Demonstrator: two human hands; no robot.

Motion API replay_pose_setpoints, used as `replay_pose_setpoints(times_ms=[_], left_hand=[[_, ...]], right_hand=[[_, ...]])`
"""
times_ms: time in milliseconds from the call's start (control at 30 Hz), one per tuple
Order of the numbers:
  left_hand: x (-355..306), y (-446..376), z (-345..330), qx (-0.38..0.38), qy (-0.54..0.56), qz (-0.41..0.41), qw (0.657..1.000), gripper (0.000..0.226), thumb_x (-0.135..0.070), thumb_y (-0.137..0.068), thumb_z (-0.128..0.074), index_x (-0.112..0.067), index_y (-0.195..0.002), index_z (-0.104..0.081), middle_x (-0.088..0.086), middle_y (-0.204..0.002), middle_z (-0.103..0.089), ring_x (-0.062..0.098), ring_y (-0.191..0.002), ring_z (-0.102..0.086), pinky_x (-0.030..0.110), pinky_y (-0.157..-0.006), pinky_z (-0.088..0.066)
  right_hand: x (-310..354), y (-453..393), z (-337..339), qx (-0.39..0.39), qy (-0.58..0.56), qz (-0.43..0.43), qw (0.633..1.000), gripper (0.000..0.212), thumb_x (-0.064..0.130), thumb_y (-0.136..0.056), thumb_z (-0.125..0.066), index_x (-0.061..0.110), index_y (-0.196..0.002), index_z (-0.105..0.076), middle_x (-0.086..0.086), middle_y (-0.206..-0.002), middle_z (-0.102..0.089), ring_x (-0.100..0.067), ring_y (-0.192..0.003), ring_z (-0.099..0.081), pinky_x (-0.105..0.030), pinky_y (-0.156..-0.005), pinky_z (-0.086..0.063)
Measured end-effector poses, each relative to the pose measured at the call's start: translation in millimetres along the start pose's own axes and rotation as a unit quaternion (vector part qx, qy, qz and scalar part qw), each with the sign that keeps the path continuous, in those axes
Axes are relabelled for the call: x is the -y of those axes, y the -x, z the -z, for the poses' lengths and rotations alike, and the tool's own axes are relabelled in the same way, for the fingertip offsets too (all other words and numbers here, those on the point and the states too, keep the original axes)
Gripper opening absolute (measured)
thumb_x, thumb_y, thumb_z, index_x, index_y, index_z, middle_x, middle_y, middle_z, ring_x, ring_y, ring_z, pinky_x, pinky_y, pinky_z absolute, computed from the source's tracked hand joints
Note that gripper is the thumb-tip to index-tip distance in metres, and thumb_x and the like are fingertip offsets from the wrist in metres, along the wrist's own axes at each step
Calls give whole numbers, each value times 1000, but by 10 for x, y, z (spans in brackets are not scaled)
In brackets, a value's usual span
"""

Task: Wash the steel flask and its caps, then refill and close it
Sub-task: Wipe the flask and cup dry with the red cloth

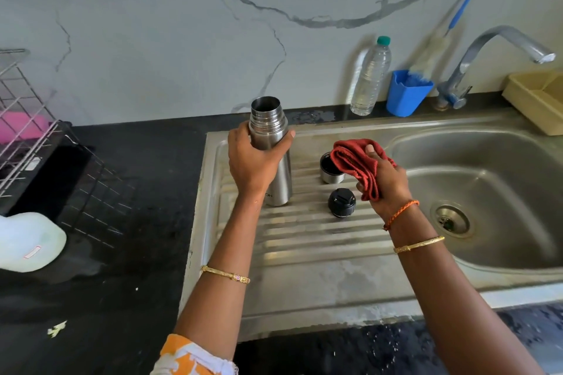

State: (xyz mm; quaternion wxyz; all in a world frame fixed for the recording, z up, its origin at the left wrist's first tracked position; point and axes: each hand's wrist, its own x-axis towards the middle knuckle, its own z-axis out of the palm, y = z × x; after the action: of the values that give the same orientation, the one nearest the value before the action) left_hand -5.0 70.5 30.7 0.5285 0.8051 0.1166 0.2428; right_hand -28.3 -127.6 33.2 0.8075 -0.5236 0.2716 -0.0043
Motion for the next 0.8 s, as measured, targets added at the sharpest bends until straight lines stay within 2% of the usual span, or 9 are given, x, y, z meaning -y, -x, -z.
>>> replay_pose_setpoints(times_ms=[100,233,467,533,733,800], left_hand=[[13,0,1,16,-12,-10,1000,54,-56,-62,-83,-26,-101,-60,-5,-103,-60,1,-84,-59,19,-64,-47],[68,5,-6,49,-2,-16,999,59,-56,-61,-82,-26,-107,-57,-3,-106,-61,6,-88,-62,27,-71,-54],[84,99,10,56,19,-1,998,61,-46,-65,-85,-24,-113,-55,-2,-113,-58,6,-96,-59,21,-74,-51],[96,133,-2,48,19,-2,999,61,-44,-65,-85,-24,-112,-52,-1,-113,-56,9,-98,-58,25,-78,-52],[145,247,-19,47,-13,28,998,79,-40,-65,-87,-14,-127,-44,3,-122,-44,20,-112,-51,36,-91,-51],[122,296,4,37,-13,35,999,88,-39,-65,-87,-13,-134,-39,7,-130,-39,22,-118,-48,36,-94,-49]], right_hand=[[8,-2,44,2,5,-5,1000,38,28,-92,-60,2,-118,-53,-8,-69,-61,-10,-38,-57,-18,-35,-43],[-13,-40,115,-2,5,-6,1000,41,28,-91,-61,0,-120,-53,-8,-70,-62,-10,-38,-57,-18,-35,-42],[-14,-31,147,18,-16,-12,1000,45,26,-90,-63,2,-125,-52,-11,-78,-64,-12,-42,-61,-19,-37,-45],[-11,-14,154,21,-24,-16,999,43,24,-90,-63,3,-125,-52,-12,-81,-65,-13,-44,-62,-19,-38,-46],[11,5,189,28,-14,-16,999,42,26,-90,-63,4,-124,-53,-12,-81,-65,-13,-44,-62,-19,-38,-46],[20,8,204,33,-10,-21,999,44,28,-89,-64,5,-125,-52,-11,-82,-66,-13,-45,-62,-19,-39,-46]])
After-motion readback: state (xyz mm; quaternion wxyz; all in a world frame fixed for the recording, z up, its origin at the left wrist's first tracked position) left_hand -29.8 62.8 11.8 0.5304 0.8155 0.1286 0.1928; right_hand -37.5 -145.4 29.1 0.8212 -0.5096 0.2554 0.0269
